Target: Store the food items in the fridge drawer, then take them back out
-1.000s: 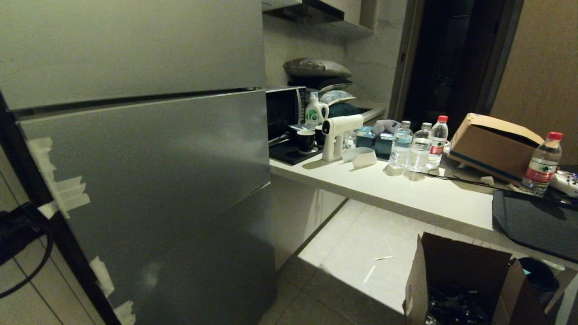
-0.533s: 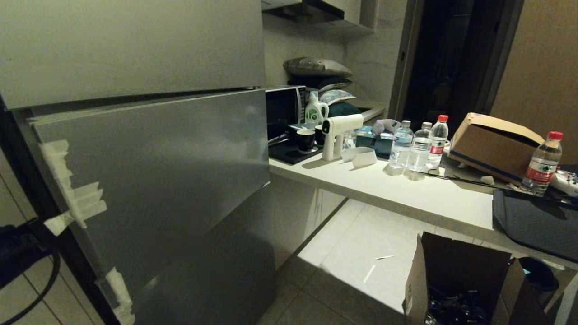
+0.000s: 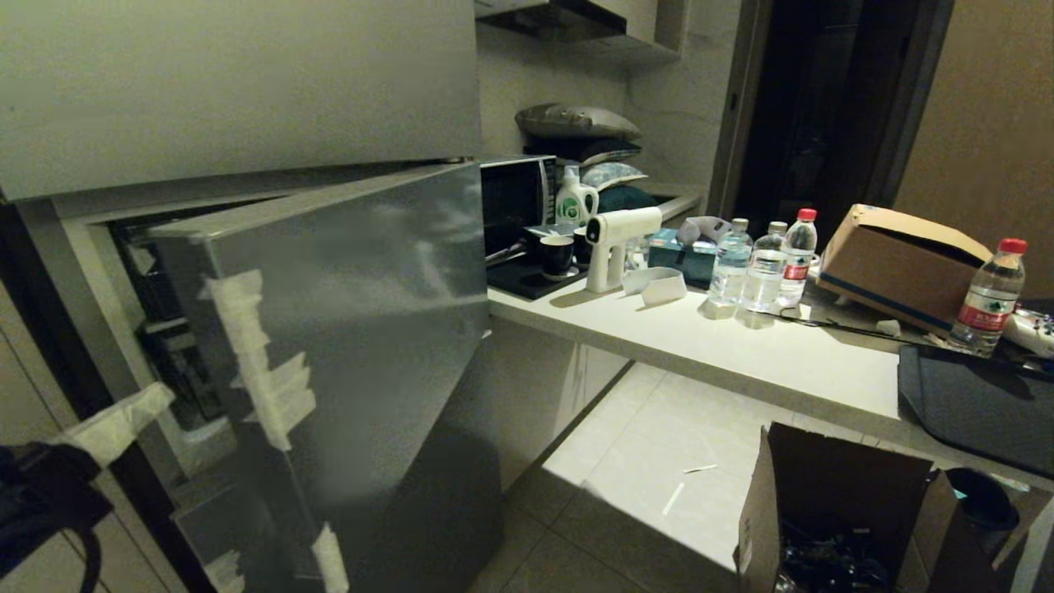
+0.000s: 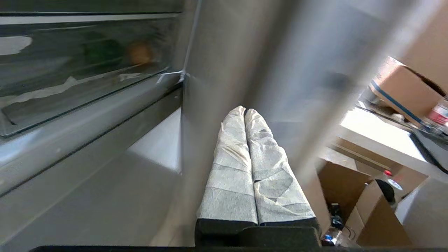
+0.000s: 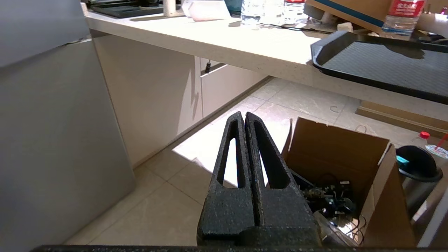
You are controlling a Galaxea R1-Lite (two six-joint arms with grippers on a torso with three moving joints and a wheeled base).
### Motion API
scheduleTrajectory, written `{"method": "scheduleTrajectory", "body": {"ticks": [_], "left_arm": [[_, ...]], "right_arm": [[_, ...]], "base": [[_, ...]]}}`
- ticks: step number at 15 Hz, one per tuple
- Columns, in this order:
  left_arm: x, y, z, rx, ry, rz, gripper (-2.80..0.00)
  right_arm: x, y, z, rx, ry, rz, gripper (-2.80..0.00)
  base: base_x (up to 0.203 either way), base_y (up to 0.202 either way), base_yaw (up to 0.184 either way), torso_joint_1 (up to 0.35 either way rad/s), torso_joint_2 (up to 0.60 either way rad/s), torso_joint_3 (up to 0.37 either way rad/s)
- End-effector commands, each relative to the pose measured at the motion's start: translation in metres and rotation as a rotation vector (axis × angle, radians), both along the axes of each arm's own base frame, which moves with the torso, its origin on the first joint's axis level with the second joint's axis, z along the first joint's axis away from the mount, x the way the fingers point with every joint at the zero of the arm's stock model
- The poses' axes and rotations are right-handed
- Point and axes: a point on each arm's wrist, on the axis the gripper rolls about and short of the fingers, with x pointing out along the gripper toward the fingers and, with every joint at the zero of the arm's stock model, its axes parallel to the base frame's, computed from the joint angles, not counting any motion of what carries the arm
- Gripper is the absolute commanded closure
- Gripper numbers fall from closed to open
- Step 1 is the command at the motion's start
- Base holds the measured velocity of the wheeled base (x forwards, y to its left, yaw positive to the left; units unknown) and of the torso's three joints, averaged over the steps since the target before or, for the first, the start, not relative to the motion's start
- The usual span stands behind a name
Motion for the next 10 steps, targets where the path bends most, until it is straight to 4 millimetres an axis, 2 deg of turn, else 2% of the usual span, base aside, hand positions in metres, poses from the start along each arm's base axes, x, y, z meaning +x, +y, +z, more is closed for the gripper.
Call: {"method": "scheduleTrajectory", "body": {"ticks": [1,5,8,10], "left_arm": [[-0.036,-0.009,0.007,0.021,-0.110,-0.013,0.00],[-0.088,-0.019,-0.003,0.023,-0.120,-0.015,0.00],[-0.122,-0.026,-0.016,0.015,0.022,0.007,0.00],[-0.131,-0.024,-0.029,0.115,0.140,0.148,0.00]], "right_arm": [[0.000,0.000,-0.001,0.000,0.005,0.001,0.00],[0.000,0.000,-0.001,0.000,0.005,0.001,0.00],[0.000,0.000,-0.001,-0.001,0.005,0.001,0.00],[0.000,0.000,-0.001,-0.003,0.005,0.001,0.00]], "base": [[0.000,0.000,0.000,0.000,0.00,0.000],[0.000,0.000,0.000,0.000,0.00,0.000],[0.000,0.000,0.000,0.000,0.00,0.000],[0.000,0.000,0.000,0.000,0.00,0.000]]}}
